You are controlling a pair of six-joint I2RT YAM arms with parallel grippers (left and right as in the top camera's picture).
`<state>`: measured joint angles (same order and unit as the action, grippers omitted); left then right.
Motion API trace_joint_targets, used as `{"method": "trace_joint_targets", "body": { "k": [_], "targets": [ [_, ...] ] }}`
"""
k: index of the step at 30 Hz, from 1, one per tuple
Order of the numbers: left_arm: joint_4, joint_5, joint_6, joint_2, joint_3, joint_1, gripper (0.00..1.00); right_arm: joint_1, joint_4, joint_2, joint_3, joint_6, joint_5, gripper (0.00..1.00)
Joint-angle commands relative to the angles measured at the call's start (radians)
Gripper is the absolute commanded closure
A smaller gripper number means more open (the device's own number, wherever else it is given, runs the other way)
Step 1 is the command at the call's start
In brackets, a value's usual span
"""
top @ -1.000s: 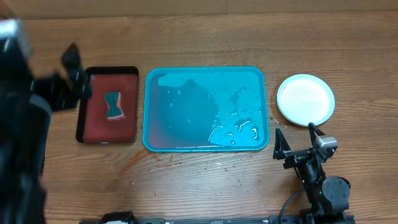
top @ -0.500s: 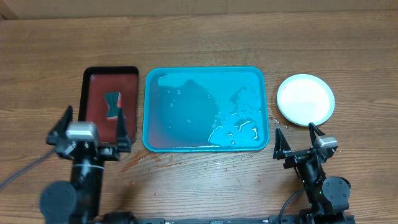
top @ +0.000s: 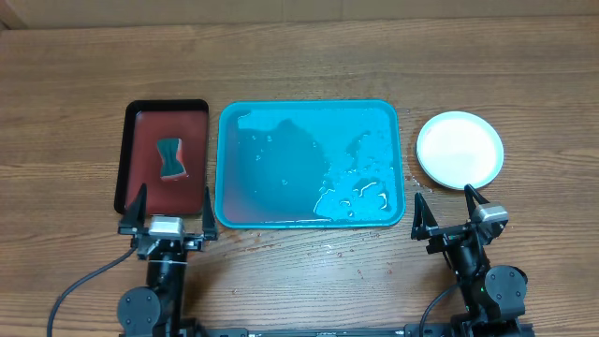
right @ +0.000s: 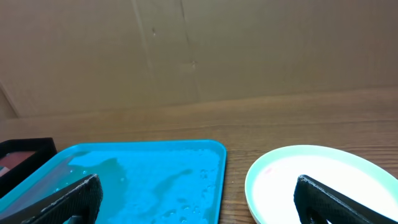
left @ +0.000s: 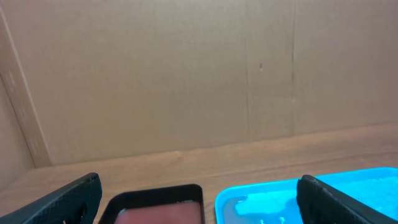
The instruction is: Clean dirty plates on tray and stack at the side
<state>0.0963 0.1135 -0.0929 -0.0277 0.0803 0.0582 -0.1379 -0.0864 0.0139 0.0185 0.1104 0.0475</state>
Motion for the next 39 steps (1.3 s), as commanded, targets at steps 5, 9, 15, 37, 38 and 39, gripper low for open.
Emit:
{"method": "trace_joint_targets", "body": {
  "k": [5, 9, 15, 37, 38, 39],
  "targets": [
    [-0.038, 0.003, -0.087, 0.024, -0.076, -0.007, 0.00, 0.003, 0.007, -0.011, -0.011, -0.003, -0.002, 0.00],
    [-0.147, 0.003, -0.100, 0.024, -0.076, -0.007, 0.00, 0.003, 0.007, -0.011, -0.011, -0.003, -0.002, 0.00],
    [-0.166, -0.012, -0.087, 0.024, -0.076, -0.007, 0.00, 0.003, 0.007, -0.011, -0.011, -0.003, -0.002, 0.00],
    [-0.166, -0.012, -0.087, 0.023, -0.076, -0.007, 0.00, 0.003, 0.007, -0.011, -0.011, -0.003, -0.002, 0.00],
    [-0.166, -0.013, -0.087, 0.023, -0.076, -0.007, 0.01, 0.003, 0.007, -0.011, -0.011, -0.003, -0.002, 0.00],
    [-0.166, -0.012, -0.087, 0.023, -0.076, -0.007, 0.00, 0.003, 0.007, -0.011, -0.011, -0.003, -0.002, 0.00]
  ]
}}
